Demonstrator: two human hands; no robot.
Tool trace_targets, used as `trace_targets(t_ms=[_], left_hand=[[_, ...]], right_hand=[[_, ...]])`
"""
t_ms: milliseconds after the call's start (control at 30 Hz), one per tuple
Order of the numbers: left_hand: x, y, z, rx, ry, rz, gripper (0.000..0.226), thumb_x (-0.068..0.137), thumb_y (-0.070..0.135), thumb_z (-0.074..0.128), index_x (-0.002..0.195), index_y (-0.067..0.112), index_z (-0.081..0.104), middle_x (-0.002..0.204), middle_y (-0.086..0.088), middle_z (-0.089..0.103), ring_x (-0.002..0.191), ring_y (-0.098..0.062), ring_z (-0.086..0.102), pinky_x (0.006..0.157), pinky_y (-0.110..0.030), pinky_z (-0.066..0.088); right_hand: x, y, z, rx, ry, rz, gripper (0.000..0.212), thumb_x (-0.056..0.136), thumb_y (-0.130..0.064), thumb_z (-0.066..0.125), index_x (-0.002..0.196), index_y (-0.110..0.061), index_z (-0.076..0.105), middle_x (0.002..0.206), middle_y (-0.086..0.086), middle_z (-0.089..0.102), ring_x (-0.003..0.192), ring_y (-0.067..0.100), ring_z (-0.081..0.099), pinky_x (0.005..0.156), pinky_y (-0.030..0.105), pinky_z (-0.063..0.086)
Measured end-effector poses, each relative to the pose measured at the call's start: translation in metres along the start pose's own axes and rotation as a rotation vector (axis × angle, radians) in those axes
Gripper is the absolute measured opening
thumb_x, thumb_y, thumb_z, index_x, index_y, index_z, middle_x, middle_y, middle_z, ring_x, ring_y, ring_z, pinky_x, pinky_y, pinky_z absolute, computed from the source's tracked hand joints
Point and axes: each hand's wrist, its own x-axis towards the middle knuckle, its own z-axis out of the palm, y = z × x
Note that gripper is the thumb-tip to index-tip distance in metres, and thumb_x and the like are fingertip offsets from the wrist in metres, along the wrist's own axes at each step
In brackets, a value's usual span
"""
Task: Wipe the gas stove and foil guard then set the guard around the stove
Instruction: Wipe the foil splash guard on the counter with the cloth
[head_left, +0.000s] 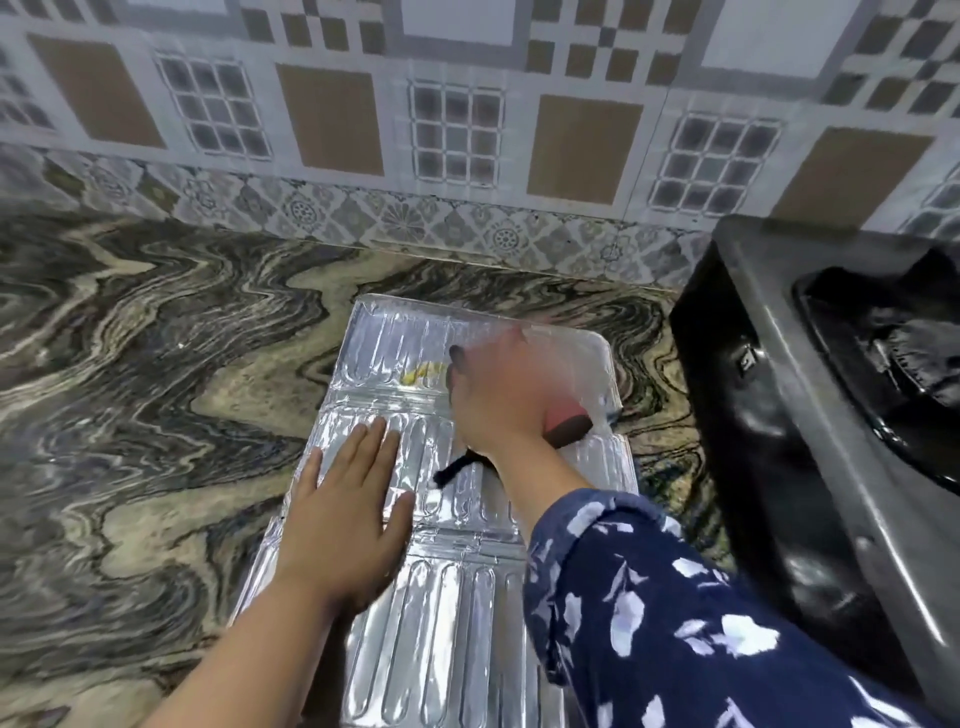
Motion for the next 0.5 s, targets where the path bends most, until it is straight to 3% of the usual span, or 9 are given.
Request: trace_targets(t_ms=[100,233,333,500], left_hand=[[-0.001,0.001,-0.001,0.018,0.004,-0.013,0.076,0.083,0.057,0.003,0.152,0.027,0.005,0.160,0.012,-0.005,0.146,-0.003,-0.007,0.117,-0.035,-0.009],[0.007,0.003,-0.006,-0.038,-0.052,-0.018,0.087,0.073,0.064,0.008,0.152,0.028,0.014,0.160,0.011,0.005,0.147,-0.007,0.004,0.117,-0.034,-0.002],[0.024,-0.011,-0.021,-0.055,-0.091,0.004,0.096,0.066,0.071,0.017,0.150,0.025,0.025,0.158,0.005,0.021,0.144,-0.016,0.022,0.117,-0.036,0.016],[0.024,-0.049,-0.022,0.120,-0.113,-0.069,0.101,0.072,0.082,0.004,0.152,0.021,-0.005,0.160,0.001,-0.013,0.147,-0.013,-0.012,0.118,-0.044,-0.010]], right_hand=[[-0.040,0.002,0.001,-0.019,-0.021,-0.100,0.063,0.098,-0.050,0.017,0.153,-0.022,0.006,0.162,0.005,-0.008,0.149,0.026,-0.007,0.118,0.052,-0.004],[-0.056,0.024,-0.024,-0.131,-0.046,-0.281,0.065,0.091,-0.066,0.020,0.149,-0.037,0.021,0.162,0.000,0.006,0.147,0.027,0.009,0.116,0.050,0.010],[-0.052,0.039,-0.027,-0.141,-0.139,-0.290,0.070,0.086,-0.075,0.016,0.149,-0.045,0.009,0.161,-0.002,-0.012,0.148,0.026,-0.011,0.117,0.050,-0.009],[-0.057,0.009,0.001,-0.076,-0.031,-0.060,0.070,0.090,-0.066,0.013,0.151,-0.034,0.001,0.160,0.008,-0.018,0.146,0.031,-0.019,0.115,0.057,-0.011]])
